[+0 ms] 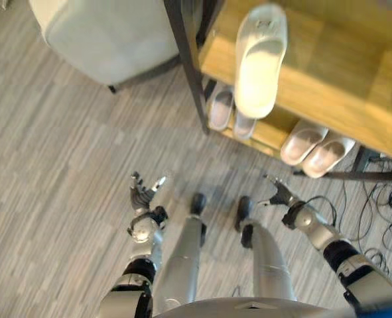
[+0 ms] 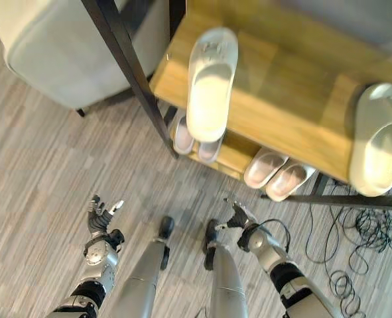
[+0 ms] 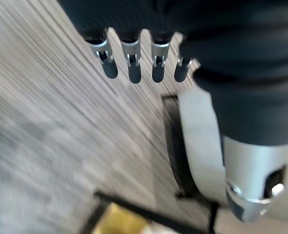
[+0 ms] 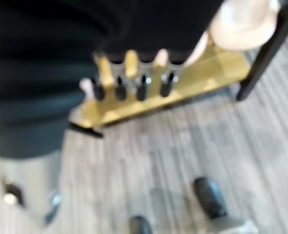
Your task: Arrange the slippers neatly on the shoe rack.
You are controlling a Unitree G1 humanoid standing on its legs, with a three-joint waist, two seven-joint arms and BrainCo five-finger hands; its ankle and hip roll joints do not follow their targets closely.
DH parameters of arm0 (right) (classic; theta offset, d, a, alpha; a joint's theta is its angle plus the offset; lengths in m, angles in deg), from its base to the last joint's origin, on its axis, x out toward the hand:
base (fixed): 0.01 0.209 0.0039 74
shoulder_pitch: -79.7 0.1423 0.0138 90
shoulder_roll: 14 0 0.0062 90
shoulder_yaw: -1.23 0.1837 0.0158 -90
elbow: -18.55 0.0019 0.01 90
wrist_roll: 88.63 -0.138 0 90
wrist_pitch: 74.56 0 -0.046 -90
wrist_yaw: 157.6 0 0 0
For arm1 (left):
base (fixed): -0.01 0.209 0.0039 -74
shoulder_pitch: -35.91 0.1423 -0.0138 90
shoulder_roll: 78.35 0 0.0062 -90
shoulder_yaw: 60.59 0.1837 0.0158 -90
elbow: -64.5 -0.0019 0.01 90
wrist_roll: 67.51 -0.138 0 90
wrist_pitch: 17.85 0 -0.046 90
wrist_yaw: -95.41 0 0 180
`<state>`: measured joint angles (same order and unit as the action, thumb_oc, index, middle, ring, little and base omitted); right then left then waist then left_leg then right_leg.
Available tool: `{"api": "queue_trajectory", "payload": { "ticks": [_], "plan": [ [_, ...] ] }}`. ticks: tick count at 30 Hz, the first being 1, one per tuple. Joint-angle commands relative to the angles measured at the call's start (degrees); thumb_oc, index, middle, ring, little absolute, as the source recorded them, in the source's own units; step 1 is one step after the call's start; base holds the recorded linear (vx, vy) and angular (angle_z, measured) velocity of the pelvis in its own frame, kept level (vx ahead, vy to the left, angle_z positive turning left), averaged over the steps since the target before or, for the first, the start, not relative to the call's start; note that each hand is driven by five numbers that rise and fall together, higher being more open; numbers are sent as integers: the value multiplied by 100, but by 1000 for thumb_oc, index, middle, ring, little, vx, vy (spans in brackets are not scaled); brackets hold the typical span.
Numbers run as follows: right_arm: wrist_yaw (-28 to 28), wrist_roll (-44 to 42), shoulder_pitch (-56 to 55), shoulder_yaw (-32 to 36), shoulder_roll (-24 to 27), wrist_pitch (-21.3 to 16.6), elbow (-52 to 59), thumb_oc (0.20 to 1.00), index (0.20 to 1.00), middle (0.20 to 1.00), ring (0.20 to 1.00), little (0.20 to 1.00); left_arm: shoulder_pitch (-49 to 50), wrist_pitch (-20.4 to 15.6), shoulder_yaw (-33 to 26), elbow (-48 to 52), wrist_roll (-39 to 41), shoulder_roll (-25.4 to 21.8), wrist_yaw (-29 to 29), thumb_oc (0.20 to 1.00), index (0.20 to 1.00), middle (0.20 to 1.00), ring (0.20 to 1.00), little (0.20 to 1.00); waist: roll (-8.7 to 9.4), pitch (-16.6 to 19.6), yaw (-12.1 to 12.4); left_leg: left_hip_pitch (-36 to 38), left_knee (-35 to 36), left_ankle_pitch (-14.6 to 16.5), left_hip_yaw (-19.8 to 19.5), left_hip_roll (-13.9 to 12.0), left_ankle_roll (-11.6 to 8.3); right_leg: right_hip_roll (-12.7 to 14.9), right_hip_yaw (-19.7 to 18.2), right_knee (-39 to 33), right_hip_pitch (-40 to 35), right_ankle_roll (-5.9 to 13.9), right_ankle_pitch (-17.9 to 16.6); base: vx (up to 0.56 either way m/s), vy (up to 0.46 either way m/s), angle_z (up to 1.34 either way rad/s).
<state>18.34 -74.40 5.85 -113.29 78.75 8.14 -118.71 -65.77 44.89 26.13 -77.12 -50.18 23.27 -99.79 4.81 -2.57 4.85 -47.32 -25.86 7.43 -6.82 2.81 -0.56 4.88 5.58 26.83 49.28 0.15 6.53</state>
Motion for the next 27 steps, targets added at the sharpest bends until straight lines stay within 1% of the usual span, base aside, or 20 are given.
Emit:
{"api": "queue_trajectory", "payload": {
  "ticks": [1,4,5,9,11,12,14,16,19,20,21,25,27],
  "plan": [
    [114,-243,-431,42,-69,-240,-6,1000,1000,1000,1000,1000,174,4,-73,-112,-211,-11,150,1000,1000,1000,1000,1000,-234,209,-82,695,1336,-845,-51,56,103,-372,-281,-161,-1059,-87,410,30,-31,-2],
    [112,-256,-741,63,-222,-302,-164,1000,1000,1000,1000,1000,489,135,-107,-126,-52,41,389,1000,1000,1000,1000,1000,-282,276,-86,1306,1689,-966,-58,3,86,-446,-270,-553,-1603,-74,297,58,-25,-6],
    [139,-287,-867,60,-304,-348,-294,1000,1000,1000,1000,1000,606,236,-57,-204,-27,79,547,1000,1000,1000,1000,1000,-316,312,-90,1669,1931,-1039,-44,-45,69,-491,-279,-774,-1909,-61,231,61,-36,-5],
    [178,-289,-1099,63,-614,-409,-611,1000,1000,1000,1000,1000,724,350,443,-393,-456,301,719,1000,1000,1000,1000,1000,-383,417,-129,2327,2343,-1113,-40,-120,80,-522,-361,-1146,-2519,-41,160,70,-41,-4],
    [186,-311,-1211,82,-695,-464,-593,1000,1000,1000,1000,1000,810,443,560,-347,-465,334,871,1000,1000,1000,1000,1000,-420,459,-135,2669,2574,-1162,-28,-158,83,-533,-387,-1340,-2833,-44,137,56,-35,-5],
    [186,-311,-1216,82,-695,-464,-591,1000,1000,1000,1000,1000,816,444,563,-344,-463,333,872,1000,1000,1000,1000,1000,-421,443,-132,2703,2595,-1168,-27,-162,83,-535,-388,-1357,-2864,-44,132,45,-34,-5],
    [212,-353,-1348,90,-800,-590,-527,1000,1000,1000,1000,1000,919,583,670,-451,-609,347,1027,1000,1000,1000,1000,1000,-473,529,-145,3129,2891,-1256,-18,-165,90,-542,-432,-1631,-3302,-37,84,75,-51,-2],
    [265,-379,-1372,117,-843,-604,-530,1000,1000,1000,1000,1000,936,594,663,-570,-674,347,996,1000,1000,1000,1000,1000,-493,545,-152,3266,2982,-1294,-22,-167,89,-541,-433,-1735,-3452,-36,59,47,-37,-3],
    [264,-358,-1373,162,-982,-663,-600,1000,1000,1000,1000,1000,992,605,608,-1152,-881,235,867,1000,1000,1000,1000,1000,-561,704,-161,3553,3086,-1357,-42,-126,108,-491,-414,-1995,-3855,-4,0,22,-47,-3],
    [264,-358,-1371,162,-984,-664,-601,1000,1000,1000,1000,1000,989,602,606,-1157,-882,235,867,1000,1000,1000,1000,1000,-560,695,-165,3562,3086,-1356,-45,-125,108,-490,-411,-2005,-3870,-3,-3,-5,-34,-1],
    [274,-327,-1413,183,-956,-701,-527,1000,1000,1000,1000,1000,991,606,618,-1295,-993,188,846,1000,1000,1000,1000,1000,-576,760,-183,3655,3086,-1347,-55,-95,130,-473,-414,-2092,-3992,0,-28,-10,-39,2],
    [269,-332,-1483,217,-900,-743,-377,1000,1000,1000,1000,1000,955,600,792,-1325,-1195,165,843,1000,1000,1000,1000,1000,-584,812,-235,3787,3086,-1315,-31,-74,164,-445,-451,-2259,-4179,17,-111,-6,-20,0],
    [251,-322,-1542,275,-913,-732,-393,1000,1000,1000,1000,1000,924,646,981,-1213,-1291,198,978,1000,1000,1000,1000,1000,-594,849,-268,3873,3086,-1285,7,-63,185,-441,-506,-2373,-4287,29,-184,-16,-44,-2]
  ]
}}
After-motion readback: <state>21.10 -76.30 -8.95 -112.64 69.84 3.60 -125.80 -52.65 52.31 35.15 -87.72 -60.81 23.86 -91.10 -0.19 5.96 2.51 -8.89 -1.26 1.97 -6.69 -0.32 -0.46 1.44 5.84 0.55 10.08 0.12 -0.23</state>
